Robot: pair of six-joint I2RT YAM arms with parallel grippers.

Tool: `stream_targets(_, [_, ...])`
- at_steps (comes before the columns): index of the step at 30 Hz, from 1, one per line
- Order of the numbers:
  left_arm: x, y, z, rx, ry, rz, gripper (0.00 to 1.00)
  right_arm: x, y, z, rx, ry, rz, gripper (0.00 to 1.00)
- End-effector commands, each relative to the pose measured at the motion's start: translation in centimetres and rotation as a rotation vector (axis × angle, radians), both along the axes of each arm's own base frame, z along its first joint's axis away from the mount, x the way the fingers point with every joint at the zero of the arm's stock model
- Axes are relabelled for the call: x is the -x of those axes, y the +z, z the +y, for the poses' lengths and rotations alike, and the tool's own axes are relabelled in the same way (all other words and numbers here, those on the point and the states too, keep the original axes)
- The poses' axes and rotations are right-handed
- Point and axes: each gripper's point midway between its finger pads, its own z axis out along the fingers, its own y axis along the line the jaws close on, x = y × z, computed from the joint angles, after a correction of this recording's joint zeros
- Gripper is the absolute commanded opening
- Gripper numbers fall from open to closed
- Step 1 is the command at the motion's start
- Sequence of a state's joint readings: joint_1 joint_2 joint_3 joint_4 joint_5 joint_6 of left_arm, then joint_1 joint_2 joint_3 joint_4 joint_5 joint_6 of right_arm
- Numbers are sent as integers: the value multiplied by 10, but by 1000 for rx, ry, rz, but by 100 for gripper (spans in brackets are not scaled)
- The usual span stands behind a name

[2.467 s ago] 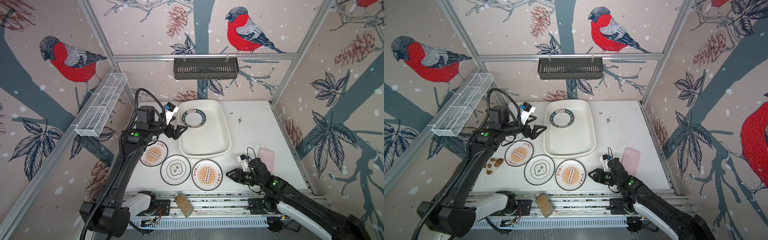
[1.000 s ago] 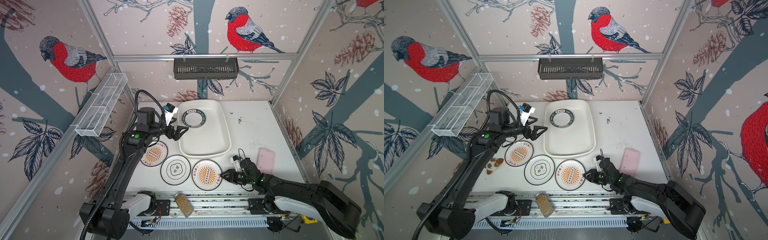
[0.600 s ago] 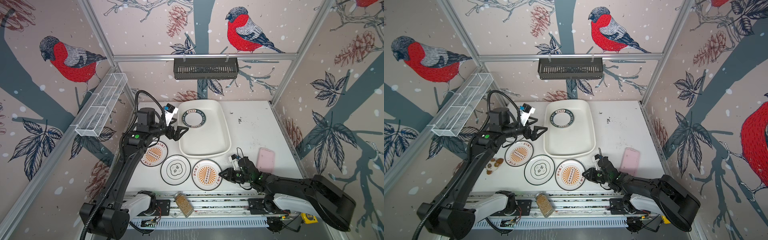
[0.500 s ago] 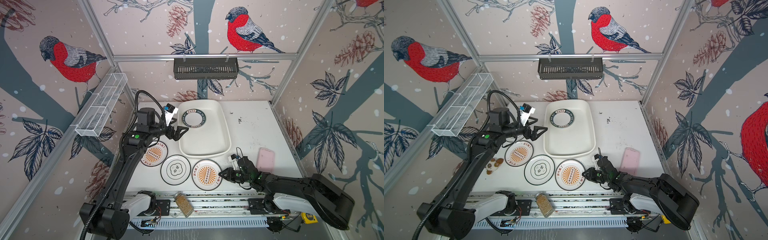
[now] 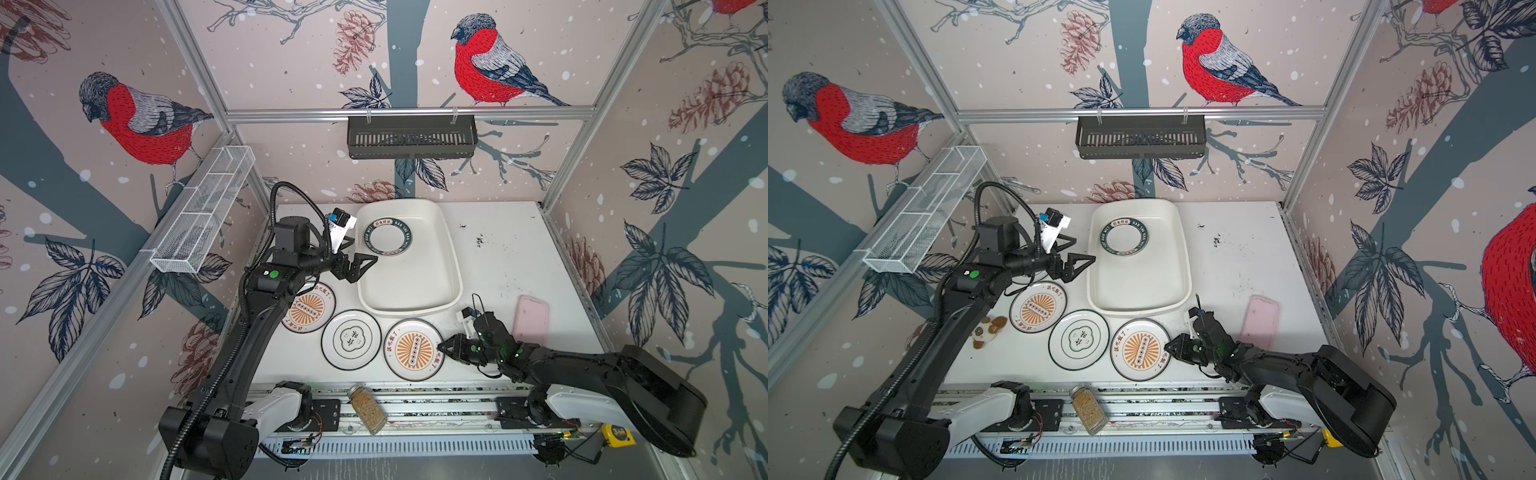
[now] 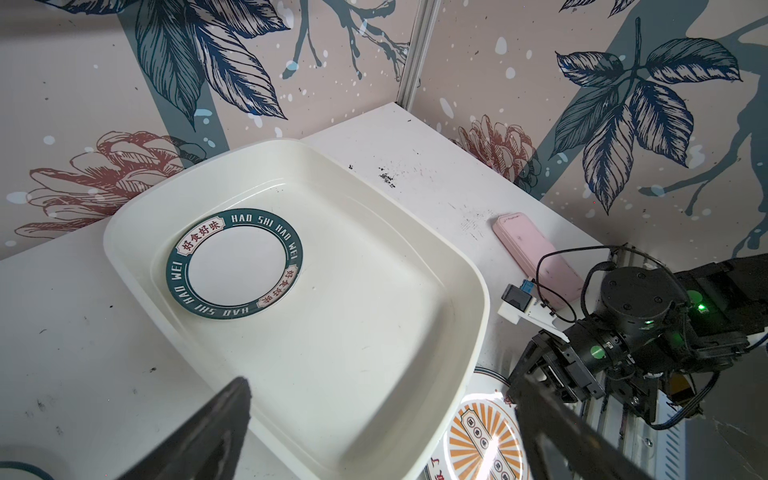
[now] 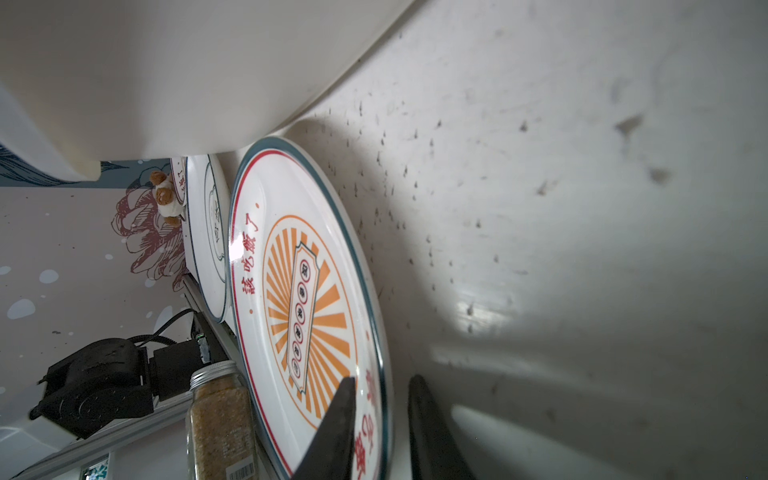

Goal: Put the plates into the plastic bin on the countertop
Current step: 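Lower the right gripper onto the orange-sunburst plate's edge farthest from the left arm, then close the right gripper on the plate edge and tilt it upright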

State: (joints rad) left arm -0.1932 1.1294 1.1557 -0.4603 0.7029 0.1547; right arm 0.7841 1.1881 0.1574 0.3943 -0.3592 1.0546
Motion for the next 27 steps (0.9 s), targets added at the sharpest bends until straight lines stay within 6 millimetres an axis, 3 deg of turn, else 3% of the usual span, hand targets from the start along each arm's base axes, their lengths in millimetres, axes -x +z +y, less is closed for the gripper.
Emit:
stream_targets(1, [1,8,-2,18,-15,-34,98,0,-9,-6,45,-24,19,26])
stream_targets(27, [3,7,-1,14,-8,-41,98,1,-13,-7,53,-21,21,15])
